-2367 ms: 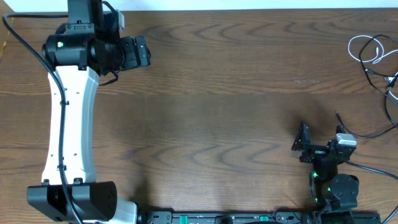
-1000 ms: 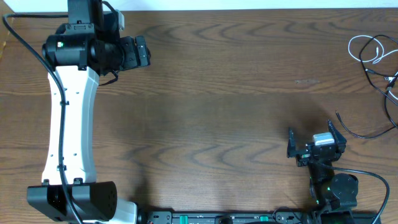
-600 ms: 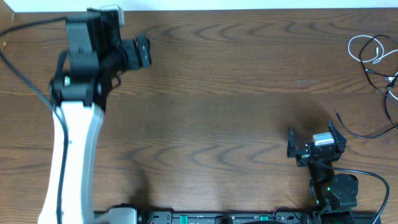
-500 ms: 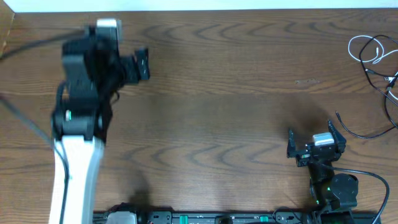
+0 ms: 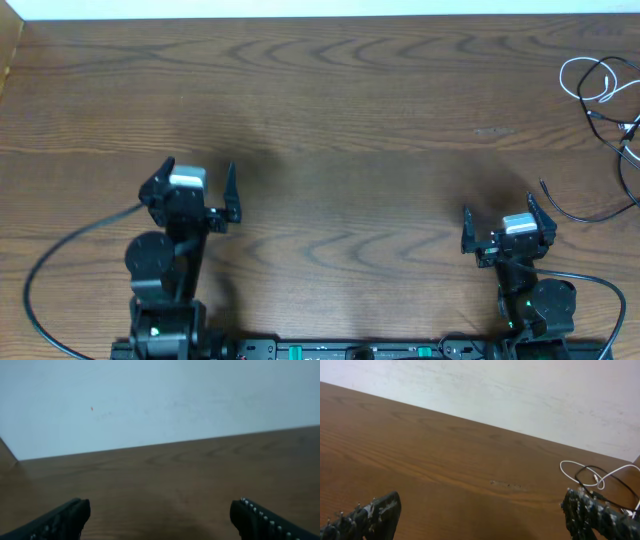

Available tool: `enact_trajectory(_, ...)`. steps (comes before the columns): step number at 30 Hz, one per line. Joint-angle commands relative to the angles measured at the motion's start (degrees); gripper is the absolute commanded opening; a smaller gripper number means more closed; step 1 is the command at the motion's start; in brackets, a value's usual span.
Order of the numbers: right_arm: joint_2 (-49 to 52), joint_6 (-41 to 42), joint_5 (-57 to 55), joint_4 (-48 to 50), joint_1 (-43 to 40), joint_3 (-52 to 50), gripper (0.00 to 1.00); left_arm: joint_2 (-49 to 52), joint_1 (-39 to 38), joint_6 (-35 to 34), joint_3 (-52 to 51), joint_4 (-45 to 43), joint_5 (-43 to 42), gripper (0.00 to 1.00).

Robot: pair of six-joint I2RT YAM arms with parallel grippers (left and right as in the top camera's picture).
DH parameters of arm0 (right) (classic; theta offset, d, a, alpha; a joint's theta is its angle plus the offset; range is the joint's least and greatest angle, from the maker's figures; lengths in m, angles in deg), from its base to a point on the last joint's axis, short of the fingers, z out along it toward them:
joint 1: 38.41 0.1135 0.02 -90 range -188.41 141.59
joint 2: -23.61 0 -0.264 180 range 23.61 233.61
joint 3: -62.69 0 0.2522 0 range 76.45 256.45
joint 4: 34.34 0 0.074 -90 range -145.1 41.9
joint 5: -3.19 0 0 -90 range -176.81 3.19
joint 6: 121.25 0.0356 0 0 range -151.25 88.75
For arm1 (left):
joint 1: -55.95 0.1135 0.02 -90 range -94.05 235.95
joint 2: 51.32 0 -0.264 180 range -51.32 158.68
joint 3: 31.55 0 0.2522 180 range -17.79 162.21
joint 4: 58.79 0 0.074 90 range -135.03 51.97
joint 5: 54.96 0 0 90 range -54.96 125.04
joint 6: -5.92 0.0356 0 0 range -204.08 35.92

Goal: Untangle cables

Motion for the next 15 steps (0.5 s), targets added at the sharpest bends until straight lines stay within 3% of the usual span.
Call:
enact_trajectory(1, -0.3, -0.3, 0.5, -0.2, -0.3, -0.1, 0.99, -5.4, 0.2, 4.7, -5.4, -2.0, 0.6, 0.98)
enact_trajectory(8, -0.3, -0.4, 0.5, -0.2, -0.3, -0.1, 0.99, -15.9, -0.7, 7.2, -16.7, -7.3, 0.6, 0.98)
enact_trajectory(15, -0.3, -0.4, 0.5, -0.2, -0.3, -0.1, 0.99, -23.7, -0.7, 7.6, -20.2, -3.5, 0.6, 0.98)
